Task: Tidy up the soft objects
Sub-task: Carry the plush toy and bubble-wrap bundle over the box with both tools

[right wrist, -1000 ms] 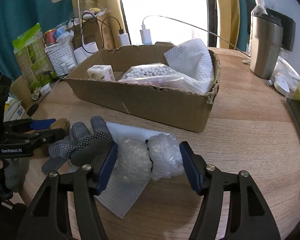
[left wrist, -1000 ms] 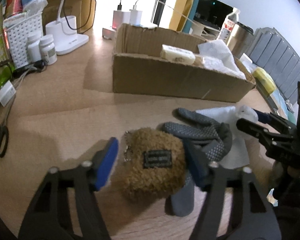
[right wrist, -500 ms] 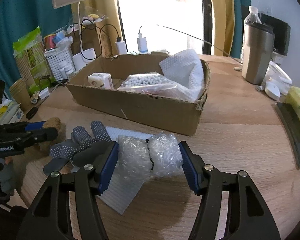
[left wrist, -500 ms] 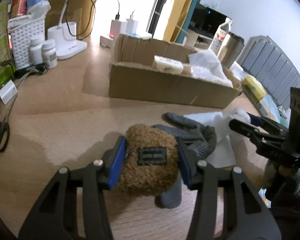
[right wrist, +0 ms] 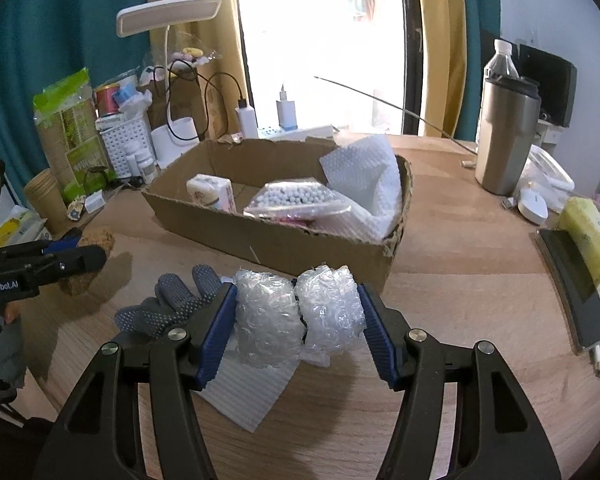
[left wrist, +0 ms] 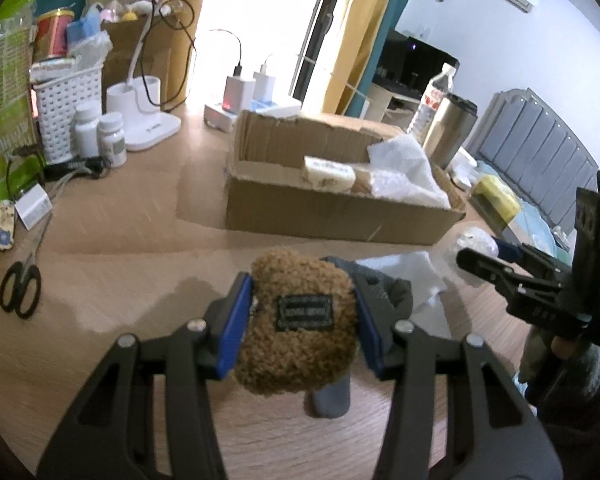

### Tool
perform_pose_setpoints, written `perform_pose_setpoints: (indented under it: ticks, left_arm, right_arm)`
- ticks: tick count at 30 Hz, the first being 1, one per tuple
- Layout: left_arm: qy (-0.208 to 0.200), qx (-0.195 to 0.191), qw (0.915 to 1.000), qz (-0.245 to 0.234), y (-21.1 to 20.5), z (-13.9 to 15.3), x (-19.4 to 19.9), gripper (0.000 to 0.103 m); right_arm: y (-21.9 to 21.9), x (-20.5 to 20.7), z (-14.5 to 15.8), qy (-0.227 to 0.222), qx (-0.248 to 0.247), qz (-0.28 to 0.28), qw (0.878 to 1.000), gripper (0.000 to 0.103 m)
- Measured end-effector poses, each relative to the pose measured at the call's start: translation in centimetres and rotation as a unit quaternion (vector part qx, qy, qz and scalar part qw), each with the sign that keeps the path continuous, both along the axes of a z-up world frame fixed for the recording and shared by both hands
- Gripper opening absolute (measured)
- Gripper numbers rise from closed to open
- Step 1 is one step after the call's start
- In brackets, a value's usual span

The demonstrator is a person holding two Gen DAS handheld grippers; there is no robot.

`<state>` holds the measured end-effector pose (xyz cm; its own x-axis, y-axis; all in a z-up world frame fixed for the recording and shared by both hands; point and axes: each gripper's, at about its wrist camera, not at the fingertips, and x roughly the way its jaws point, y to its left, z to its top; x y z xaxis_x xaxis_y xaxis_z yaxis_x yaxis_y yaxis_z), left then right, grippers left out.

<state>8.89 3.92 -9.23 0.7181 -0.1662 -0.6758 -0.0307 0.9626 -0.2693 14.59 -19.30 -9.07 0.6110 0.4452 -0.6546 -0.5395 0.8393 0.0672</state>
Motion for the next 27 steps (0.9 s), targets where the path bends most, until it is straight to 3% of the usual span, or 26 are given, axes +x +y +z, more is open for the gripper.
perform_pose_setpoints:
  ticks: [17,27]
  left_arm:
    - [-0.068,0.025,0.9974,-0.003,0.2,5.4,0.7,0.05]
    - [-0.072,0.026,0.997,-0.009,0.1,5.8,1.3,0.05]
  right_arm:
    - [0.2,0.1,2.3,-0.027,0.016,0.003,0.999,0.064]
    - [0.6,0.7,3.1,-0.033,0.023,0.006,0.999,0.064]
